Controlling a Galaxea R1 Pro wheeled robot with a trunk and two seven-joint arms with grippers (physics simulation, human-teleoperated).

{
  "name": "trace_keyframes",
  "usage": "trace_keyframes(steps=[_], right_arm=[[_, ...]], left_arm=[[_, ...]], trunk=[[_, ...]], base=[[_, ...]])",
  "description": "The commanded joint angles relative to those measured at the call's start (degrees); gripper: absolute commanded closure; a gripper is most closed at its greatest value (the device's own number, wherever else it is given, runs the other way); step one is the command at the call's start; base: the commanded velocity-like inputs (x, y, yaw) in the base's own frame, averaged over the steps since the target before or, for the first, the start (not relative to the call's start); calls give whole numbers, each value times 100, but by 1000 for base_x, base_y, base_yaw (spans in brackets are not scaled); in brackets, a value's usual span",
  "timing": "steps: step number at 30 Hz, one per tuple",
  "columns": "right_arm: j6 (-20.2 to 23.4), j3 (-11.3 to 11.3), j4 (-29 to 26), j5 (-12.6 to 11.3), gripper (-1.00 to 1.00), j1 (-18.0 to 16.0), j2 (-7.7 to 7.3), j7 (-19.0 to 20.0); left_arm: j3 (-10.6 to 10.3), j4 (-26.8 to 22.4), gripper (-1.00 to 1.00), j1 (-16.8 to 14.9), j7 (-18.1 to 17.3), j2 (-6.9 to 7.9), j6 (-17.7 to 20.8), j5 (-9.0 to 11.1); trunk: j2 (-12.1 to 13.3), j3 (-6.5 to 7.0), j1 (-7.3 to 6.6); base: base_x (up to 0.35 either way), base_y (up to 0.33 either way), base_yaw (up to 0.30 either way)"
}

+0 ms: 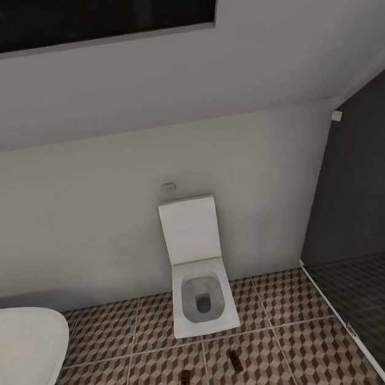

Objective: Take the four mousetraps from the cabinet in the bathroom and place them on the bathroom floor. Make sure all four end up on the same floor surface, and ensure that at least two of them are either under or directly next to the same bathroom sink.

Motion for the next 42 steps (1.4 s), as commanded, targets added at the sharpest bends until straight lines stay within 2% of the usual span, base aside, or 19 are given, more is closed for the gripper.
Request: trace_keyframes(steps=[1,8,10,16,18,19,22,23,26,30,32,34,38,42], right_arm=[[-14,45,6,-37,-100,-5,2,-21],[-14,39,12,-82,-100,-5,-19,-31],[-12,32,17,-113,-100,-5,-69,-43],[-6,30,28,-157,-100,4,-360,-50],[-6,29,31,-164,-100,46,-523,-47],[-5,28,32,-169,-100,115,-691,-39],[-5,29,32,-174,-100,167,-840,-32],[-5,28,32,-177,-100,257,-945,-29],[-5,33,33,-178,-100,430,-1009,-24],[-5,37,33,-179,-100,768,-937,-14],[-5,37,33,-179,-100,942,-794,-7],[-5,37,33,-179,-100,1236,-426,-8],[-3,36,36,-180,-100,1369,-164,-18],[74,36,34,-180,-100,1418,-52,-23]], left_arm=[[-44,22,-100,-12,7,-3,-34,52],[-44,22,-100,-11,14,0,-29,53],[-44,22,-100,-9,20,19,-24,58],[-41,22,-100,-9,23,113,-19,60],[-38,18,-100,-9,24,153,-18,62],[-36,16,-100,-10,24,177,-18,66],[-36,14,-100,-9,26,189,-17,67],[-35,14,-100,-9,28,196,-17,68],[-35,14,-100,-9,30,200,-17,69],[-35,13,-100,-9,32,202,-17,67],[-39,18,-100,-9,33,198,-11,68],[-43,23,-100,-9,38,188,10,69],[-43,31,-100,-8,45,194,27,69],[-44,40,-100,-8,49,205,52,69]], trunk=[[-12,-12,3],[-12,-12,3],[-12,-12,3],[-12,-12,3],[-12,-12,3],[-12,-12,3],[-12,-12,3],[-12,-12,3],[-12,-12,3],[-12,-12,3],[-12,-12,3],[-12,-12,3],[-12,-12,3],[-12,-12,3]], base=[[0,0,0],[0,0,0],[0,0,0],[0,0,0],[0,0,0],[0,0,0],[0,0,0],[0,0,0],[0,0,0],[0,0,0],[0,0,0],[0,0,0],[0,0,0],[0,0,0]])
